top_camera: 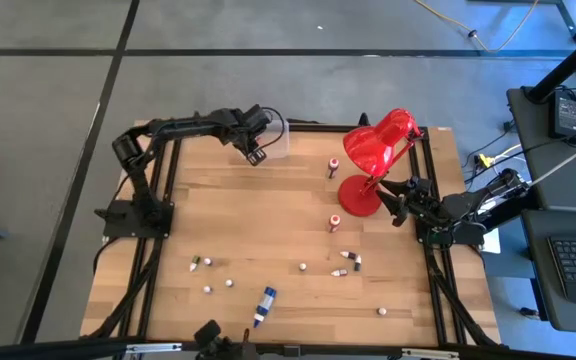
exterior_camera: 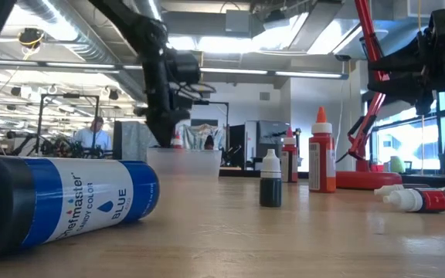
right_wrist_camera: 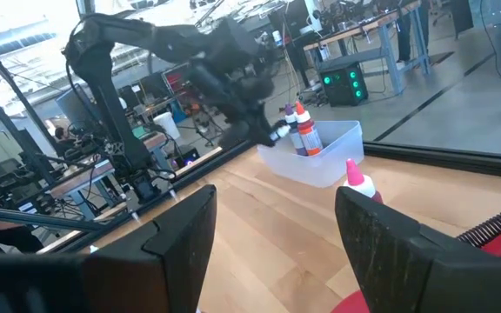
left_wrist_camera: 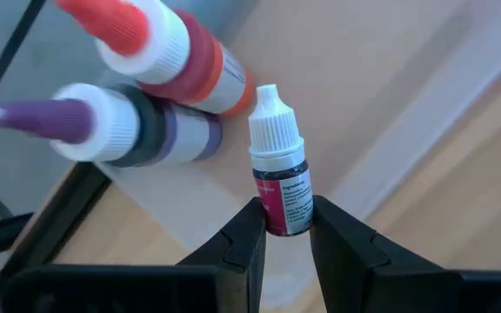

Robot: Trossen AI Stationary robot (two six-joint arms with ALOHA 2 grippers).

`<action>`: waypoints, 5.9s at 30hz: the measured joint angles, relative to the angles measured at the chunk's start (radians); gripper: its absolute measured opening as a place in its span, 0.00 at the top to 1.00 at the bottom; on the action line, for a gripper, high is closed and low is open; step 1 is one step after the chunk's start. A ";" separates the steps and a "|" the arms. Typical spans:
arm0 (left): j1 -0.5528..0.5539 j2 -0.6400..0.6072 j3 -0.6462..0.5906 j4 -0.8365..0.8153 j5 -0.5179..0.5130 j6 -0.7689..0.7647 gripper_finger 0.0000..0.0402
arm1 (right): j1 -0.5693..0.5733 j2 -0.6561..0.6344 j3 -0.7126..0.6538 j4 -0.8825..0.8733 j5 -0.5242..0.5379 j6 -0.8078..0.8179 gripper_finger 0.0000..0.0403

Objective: Pick & Place food coloring
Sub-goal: Put the top small pink food coloring bottle into the transparent bin, then put the small blue food coloring bottle into the transparent bin

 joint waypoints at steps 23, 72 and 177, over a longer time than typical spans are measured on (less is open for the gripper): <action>0.000 0.075 0.000 0.047 0.011 -0.006 0.76 | 0.000 0.000 0.000 0.000 0.001 -0.003 0.41; -0.712 -0.225 0.175 0.176 0.421 -0.043 0.67 | 0.000 0.000 0.000 0.000 0.000 -0.026 0.41; -0.911 0.261 0.195 0.272 0.146 -0.231 0.82 | 0.000 0.000 0.000 0.001 -0.009 -0.030 0.41</action>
